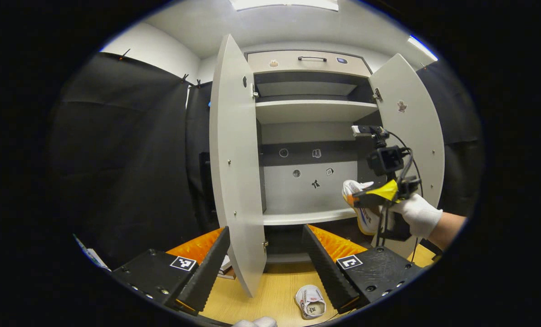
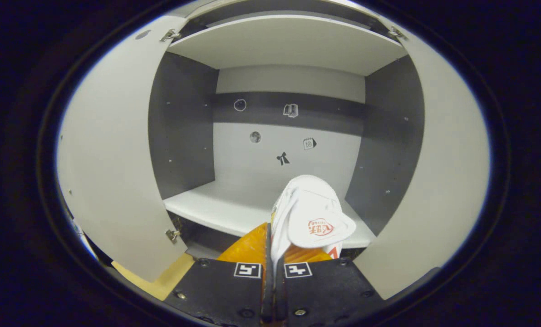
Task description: Grab one shoe with the right hand and put it into the shoe cabinet, grab the other shoe with the left hand and put it into the shoe cabinet; then close the right door with the right hand and the left door with the left hand.
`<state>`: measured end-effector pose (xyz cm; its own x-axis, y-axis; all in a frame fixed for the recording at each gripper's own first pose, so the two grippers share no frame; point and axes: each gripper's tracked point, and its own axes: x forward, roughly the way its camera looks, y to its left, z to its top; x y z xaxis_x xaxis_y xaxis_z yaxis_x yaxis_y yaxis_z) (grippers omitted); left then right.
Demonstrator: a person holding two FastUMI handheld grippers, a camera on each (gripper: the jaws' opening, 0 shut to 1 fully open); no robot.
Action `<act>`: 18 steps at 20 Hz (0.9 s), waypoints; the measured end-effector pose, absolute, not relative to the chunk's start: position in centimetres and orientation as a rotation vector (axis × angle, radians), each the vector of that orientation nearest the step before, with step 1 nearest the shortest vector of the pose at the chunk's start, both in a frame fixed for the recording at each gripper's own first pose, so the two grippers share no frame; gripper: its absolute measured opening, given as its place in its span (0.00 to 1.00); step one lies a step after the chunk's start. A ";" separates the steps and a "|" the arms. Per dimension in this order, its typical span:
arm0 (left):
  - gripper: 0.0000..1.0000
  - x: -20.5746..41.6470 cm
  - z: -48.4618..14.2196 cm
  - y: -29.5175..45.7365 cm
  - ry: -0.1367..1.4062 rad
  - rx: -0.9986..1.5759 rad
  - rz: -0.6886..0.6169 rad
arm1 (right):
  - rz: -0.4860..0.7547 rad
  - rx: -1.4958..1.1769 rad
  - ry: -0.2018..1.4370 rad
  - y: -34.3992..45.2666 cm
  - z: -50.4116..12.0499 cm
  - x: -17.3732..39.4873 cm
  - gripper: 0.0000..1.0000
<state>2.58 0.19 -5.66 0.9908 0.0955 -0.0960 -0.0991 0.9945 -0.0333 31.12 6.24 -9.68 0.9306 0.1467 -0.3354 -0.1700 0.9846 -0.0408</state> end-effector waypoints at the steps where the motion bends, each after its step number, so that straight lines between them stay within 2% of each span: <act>1: 0.96 2.6 -5.9 0.0 0.105 -0.042 0.105 | 0.162 -0.106 0.351 6.4 -9.7 33.5 0.05; 3: 0.96 3.0 -6.4 -0.2 0.126 -0.044 0.124 | 0.164 -0.144 0.365 6.6 -9.9 37.6 0.06; 9: 0.96 3.2 -6.6 -0.2 0.155 -0.030 0.185 | 0.174 -0.163 0.524 7.2 -13.8 44.4 0.06; 13: 0.96 3.6 -6.3 -0.5 0.164 -0.040 0.194 | 0.189 -0.107 0.730 7.4 -17.3 45.4 0.03; 15: 0.96 3.6 -6.2 -0.5 0.160 -0.027 0.194 | 0.193 -0.085 0.801 7.9 -18.3 45.8 0.07; 18: 0.96 3.5 -5.6 -0.7 0.145 -0.020 0.196 | 0.177 -0.090 0.804 7.7 -17.9 45.6 0.09</act>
